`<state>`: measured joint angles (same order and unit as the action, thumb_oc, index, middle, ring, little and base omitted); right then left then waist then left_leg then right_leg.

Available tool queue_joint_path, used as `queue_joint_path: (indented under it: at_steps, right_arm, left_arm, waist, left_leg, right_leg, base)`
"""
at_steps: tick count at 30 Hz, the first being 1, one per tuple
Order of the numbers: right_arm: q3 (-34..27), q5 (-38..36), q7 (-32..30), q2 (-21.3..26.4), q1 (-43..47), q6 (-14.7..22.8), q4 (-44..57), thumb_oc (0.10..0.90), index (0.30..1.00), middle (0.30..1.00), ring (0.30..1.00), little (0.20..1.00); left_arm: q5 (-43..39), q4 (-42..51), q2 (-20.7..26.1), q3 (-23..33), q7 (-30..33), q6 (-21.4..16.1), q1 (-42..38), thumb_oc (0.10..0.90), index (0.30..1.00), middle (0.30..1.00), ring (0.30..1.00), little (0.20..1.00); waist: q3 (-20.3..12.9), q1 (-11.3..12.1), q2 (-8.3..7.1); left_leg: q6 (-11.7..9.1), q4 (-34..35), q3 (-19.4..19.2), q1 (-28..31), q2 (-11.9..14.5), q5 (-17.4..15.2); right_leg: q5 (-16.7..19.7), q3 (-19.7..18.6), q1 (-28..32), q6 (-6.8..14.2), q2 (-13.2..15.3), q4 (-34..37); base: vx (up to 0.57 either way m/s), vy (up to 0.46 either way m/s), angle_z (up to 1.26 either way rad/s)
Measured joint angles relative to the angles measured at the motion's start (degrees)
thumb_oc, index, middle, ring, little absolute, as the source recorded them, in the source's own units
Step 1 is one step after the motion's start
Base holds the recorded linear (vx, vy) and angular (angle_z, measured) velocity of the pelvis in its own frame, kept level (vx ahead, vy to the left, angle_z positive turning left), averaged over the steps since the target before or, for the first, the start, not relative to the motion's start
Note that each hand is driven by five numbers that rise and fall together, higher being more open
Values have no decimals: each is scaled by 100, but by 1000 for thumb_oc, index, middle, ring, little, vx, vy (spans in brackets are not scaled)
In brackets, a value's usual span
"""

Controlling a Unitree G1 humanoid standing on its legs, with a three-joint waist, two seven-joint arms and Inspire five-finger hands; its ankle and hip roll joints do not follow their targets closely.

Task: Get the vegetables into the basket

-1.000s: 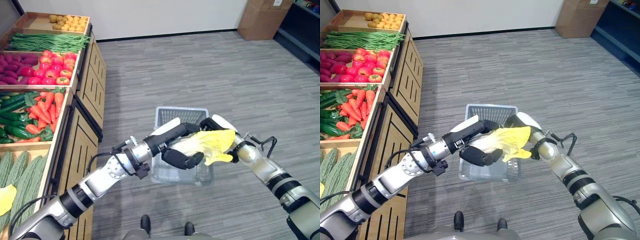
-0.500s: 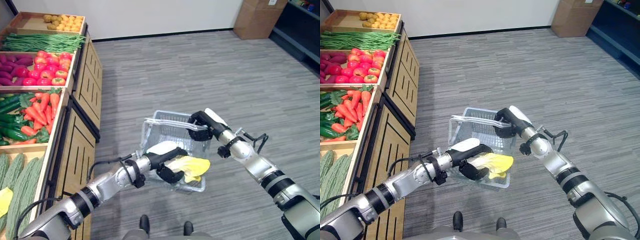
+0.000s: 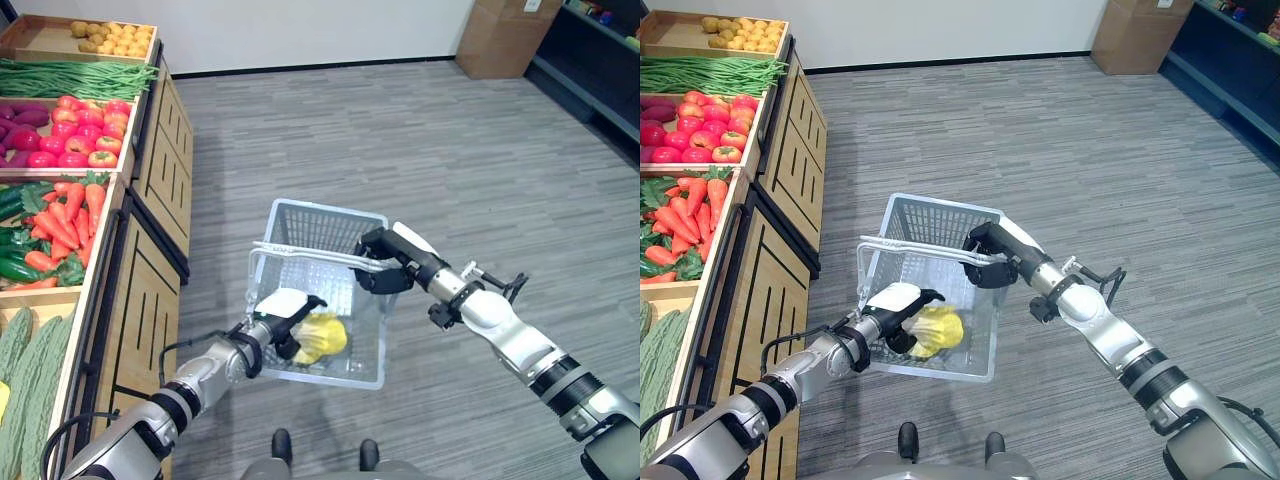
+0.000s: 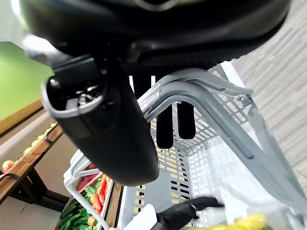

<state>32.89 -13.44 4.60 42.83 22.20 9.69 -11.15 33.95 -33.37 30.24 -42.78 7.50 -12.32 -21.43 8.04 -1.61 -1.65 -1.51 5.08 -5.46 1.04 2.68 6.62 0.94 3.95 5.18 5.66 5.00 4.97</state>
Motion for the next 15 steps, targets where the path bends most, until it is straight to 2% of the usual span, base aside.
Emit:
queue_joint_path:
  at_steps: [5,7,9,12,15]
  right_arm:
    - [-153,15,-53,-94,-100,-12,-553,400,300,300,300,300]
    - [-352,158,-95,-286,-243,-25,-804,400,300,300,300,300]
    - [-441,233,-178,-357,-389,-171,-1028,400,300,300,300,300]
    - [-758,455,-362,-545,-797,-176,-1335,400,300,300,300,300]
    - [-897,590,-420,-654,-929,-197,-1658,400,300,300,300,300]
  left_arm:
    - [-16,686,19,20,4,-6,75,900,1000,1000,1000,1000]
    - [-370,1209,46,56,-64,7,177,900,1000,1000,1000,1000]
    - [-677,1660,36,127,-60,-238,278,900,1000,1000,1000,1000]
    - [-2246,2902,45,483,-514,-201,907,900,1000,1000,1000,1000]
    - [-3331,3404,145,511,-799,-135,1011,900,1000,1000,1000,1000]
  waist:
    - [-2,68,-4]
    - [0,80,-16]
    - [0,102,-22]
    - [-1,140,-28]
    - [-2,193,-26]
  left_leg:
    - [0,0,33,0,-1,0]
    - [-2,-1,93,-3,0,4]
    - [-2,0,138,9,-8,4]
    - [-3,-1,160,10,-11,5]
    - [-10,0,189,10,-8,12]
  right_leg:
    - [0,35,19,0,-3,0]
    - [0,90,52,0,-10,0]
    - [-2,124,82,1,-7,0]
    - [-2,143,91,2,-7,0]
    - [-4,170,103,1,-11,0]
  base:
    - [-2,-10,3]
    - [-2,-5,14]
    - [-6,-8,12]
    - [-2,-1,2]
    - [-11,2,5]
